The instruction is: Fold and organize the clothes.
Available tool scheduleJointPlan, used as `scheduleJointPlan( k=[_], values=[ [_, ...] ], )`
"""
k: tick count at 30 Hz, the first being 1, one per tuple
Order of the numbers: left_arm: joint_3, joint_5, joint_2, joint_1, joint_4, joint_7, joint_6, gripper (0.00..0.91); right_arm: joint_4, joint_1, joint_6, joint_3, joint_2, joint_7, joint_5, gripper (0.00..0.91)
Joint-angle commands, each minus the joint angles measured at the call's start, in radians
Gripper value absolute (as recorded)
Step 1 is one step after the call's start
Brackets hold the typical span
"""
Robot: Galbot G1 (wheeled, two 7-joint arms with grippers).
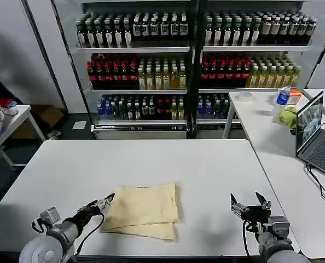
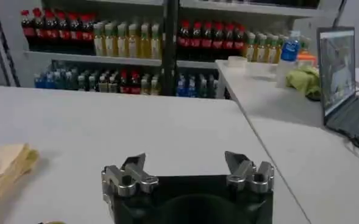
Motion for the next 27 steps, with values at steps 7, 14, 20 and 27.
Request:
scheduleJointPlan(
  k=[7,14,20,27],
  values=[
    [0.032,-0.01,0.001,-0.01,0.056,0.022,0.0,0.907,0.004,-0.003,-0.001,0.004,0.002,0.002,0.0,0.907],
    [0.055,-0.041,-0.033,-0.03,0.052,0.018,0.0,0.907,0.005,-0.001,-0.003,-0.003,0.008,0.003,-0.005,0.907],
    [0.071,-0.036,-0.05,-0.038,0.074,0.018,0.0,0.907,0.009,-0.003,-0.007,-0.003,0.01,0.004,-0.006,0.907],
    [0.075,-0.045,-0.058,-0.031,0.074,0.018,0.0,0.907,0.013,-0.009,-0.008,0.001,0.012,0.005,-0.007,0.907]
  ],
)
